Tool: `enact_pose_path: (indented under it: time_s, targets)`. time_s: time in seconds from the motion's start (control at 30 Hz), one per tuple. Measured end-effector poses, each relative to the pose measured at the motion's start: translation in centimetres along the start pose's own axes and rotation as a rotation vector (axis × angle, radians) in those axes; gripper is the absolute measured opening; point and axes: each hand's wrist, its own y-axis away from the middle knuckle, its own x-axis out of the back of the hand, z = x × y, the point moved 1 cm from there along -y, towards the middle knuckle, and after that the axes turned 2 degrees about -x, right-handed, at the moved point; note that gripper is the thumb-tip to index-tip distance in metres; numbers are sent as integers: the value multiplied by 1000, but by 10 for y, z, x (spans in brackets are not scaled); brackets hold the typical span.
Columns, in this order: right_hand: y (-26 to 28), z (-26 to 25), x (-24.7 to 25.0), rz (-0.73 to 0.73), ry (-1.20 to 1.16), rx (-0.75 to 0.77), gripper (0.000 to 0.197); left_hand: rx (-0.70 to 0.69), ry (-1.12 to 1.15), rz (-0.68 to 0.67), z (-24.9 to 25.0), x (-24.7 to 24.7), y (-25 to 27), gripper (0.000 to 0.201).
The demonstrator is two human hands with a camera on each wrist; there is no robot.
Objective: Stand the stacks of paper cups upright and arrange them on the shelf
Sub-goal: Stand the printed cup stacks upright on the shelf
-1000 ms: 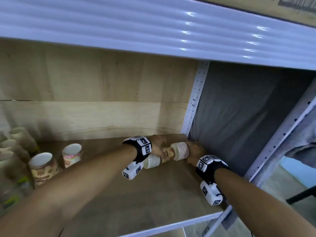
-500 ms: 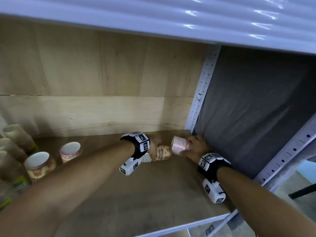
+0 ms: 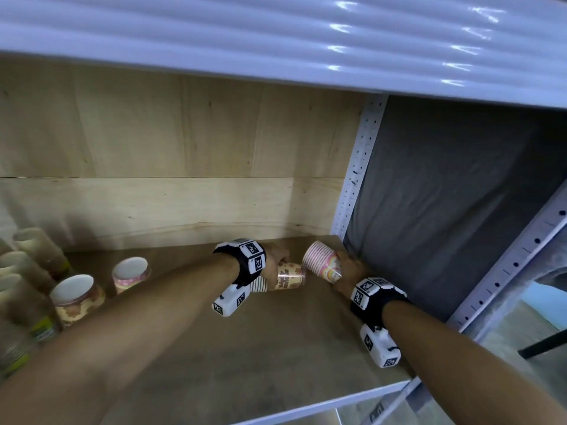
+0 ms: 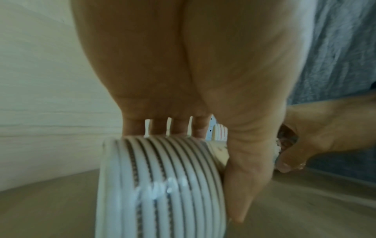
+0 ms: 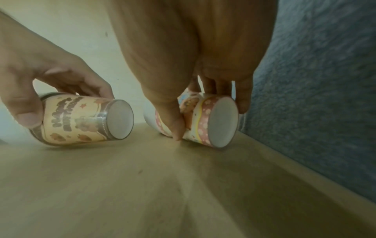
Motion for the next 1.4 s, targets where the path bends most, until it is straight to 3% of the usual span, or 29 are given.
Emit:
enact_pose_path:
  time_s: [0.17, 0.33, 0.53, 0.73, 1.13, 1.4]
  targets:
    - [12, -12, 16, 71, -19, 21, 65, -3, 49, 67, -2, 5, 11, 91]
    - [22, -26, 39, 143, -102, 66, 56, -8, 221, 219, -5, 14, 29, 76]
    - [34, -54, 65, 133, -23, 111, 60, 27, 495, 441, -13, 9, 46, 67]
    - [48, -83, 78, 52, -71, 193, 62, 84, 665, 545, -29, -1, 63, 73]
    - [67, -111, 61, -89, -46, 318, 64, 157, 726, 532, -31, -39, 80, 69]
    - [64, -115, 59, -83, -30, 328, 57, 159, 732, 481, -33, -36, 86, 64]
